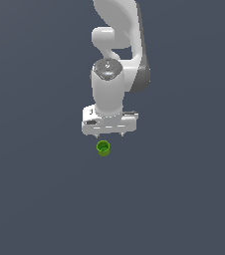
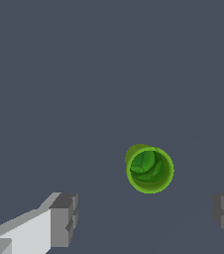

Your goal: Pick up the object and move it to a goal position.

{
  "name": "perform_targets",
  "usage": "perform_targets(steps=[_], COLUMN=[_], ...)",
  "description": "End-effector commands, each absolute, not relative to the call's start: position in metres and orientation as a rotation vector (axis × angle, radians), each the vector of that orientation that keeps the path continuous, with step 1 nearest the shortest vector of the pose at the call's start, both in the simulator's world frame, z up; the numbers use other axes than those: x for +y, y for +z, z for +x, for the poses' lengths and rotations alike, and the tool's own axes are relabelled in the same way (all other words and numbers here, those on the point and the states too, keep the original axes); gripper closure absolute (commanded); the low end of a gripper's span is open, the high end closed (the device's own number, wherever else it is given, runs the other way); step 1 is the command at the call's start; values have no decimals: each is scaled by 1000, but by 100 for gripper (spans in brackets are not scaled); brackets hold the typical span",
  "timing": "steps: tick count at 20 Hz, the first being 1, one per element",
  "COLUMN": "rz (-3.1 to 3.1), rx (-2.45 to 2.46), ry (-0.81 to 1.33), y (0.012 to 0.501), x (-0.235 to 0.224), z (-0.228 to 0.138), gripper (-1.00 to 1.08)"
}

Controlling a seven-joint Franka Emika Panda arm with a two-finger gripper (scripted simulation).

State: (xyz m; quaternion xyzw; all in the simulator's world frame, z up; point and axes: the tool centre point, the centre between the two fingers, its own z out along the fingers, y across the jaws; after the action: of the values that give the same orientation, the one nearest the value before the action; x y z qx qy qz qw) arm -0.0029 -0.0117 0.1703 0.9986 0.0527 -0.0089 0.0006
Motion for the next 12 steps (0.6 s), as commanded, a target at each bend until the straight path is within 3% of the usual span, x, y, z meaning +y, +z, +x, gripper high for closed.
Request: perform_targets(steps=[1, 12], rz=[3132, 3079], rx=[216, 593], ry=[-28, -28], y=[168, 152], x=[-13, -21], z=[-3, -4], gripper=[-92, -92])
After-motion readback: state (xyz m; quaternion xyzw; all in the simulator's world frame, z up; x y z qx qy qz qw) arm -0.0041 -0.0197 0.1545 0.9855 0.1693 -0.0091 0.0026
